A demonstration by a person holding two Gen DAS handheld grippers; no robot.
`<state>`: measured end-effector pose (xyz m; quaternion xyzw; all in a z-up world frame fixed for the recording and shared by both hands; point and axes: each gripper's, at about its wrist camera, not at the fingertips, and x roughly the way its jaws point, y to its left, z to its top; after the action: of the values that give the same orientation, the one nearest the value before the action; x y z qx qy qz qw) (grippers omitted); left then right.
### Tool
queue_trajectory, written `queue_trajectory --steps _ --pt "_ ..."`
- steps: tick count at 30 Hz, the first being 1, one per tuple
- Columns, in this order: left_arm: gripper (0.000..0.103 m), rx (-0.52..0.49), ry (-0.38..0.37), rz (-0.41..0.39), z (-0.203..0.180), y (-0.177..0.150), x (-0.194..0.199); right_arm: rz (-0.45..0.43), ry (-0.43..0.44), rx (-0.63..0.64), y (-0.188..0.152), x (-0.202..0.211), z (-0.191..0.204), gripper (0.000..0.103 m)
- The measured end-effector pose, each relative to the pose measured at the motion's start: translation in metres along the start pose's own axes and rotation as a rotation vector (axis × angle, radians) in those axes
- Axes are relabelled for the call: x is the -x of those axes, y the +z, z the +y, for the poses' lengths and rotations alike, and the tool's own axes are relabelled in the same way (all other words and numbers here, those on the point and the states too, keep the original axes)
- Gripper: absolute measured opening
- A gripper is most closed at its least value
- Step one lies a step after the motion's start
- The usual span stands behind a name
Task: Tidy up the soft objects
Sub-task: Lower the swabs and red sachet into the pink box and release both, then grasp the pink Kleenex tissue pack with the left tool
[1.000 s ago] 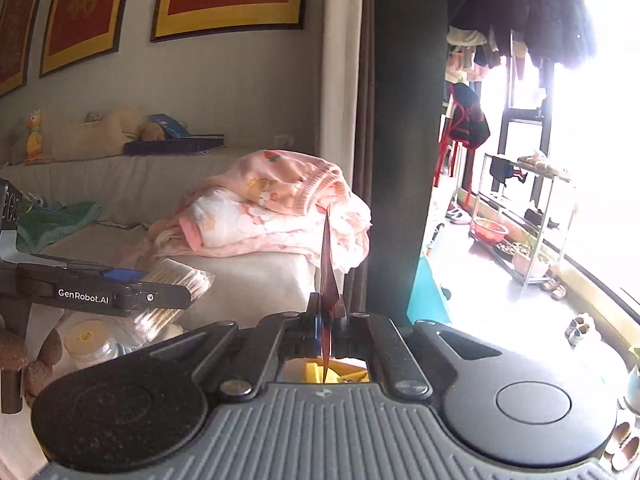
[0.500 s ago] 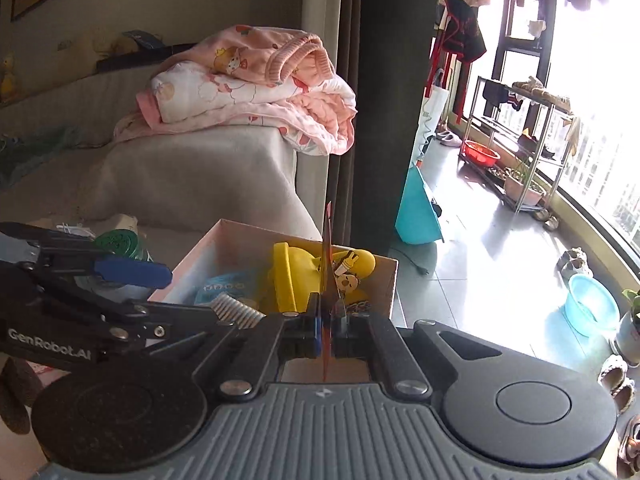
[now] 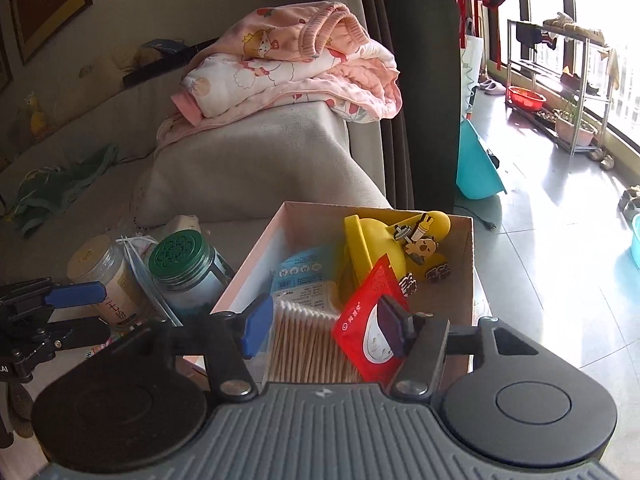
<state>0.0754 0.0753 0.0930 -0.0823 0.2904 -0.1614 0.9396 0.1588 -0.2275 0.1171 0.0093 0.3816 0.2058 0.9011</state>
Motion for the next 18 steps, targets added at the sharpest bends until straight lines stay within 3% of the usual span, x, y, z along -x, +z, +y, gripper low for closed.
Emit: queue_trajectory --steps 3,5,9,13,18 --pt "0.073 0.033 0.046 0.014 0.029 -0.010 0.016 -0.016 -0.032 0.063 -0.012 -0.002 0.017 0.058" --pt "0.073 0.047 0.067 0.055 0.047 -0.017 0.017 -0.036 -0.032 0.111 -0.023 0.002 0.033 0.066" --pt "0.073 0.088 0.048 0.131 0.065 -0.033 0.005 -0.059 0.004 0.151 -0.045 0.007 0.063 0.072" --pt "0.074 0.073 0.008 0.187 0.060 -0.046 -0.004 -0.072 -0.011 0.273 -0.077 0.010 0.096 0.073" --pt "0.073 -0.055 -0.020 0.235 0.030 -0.053 -0.008 -0.036 0.000 0.352 -0.107 0.006 0.115 0.075"
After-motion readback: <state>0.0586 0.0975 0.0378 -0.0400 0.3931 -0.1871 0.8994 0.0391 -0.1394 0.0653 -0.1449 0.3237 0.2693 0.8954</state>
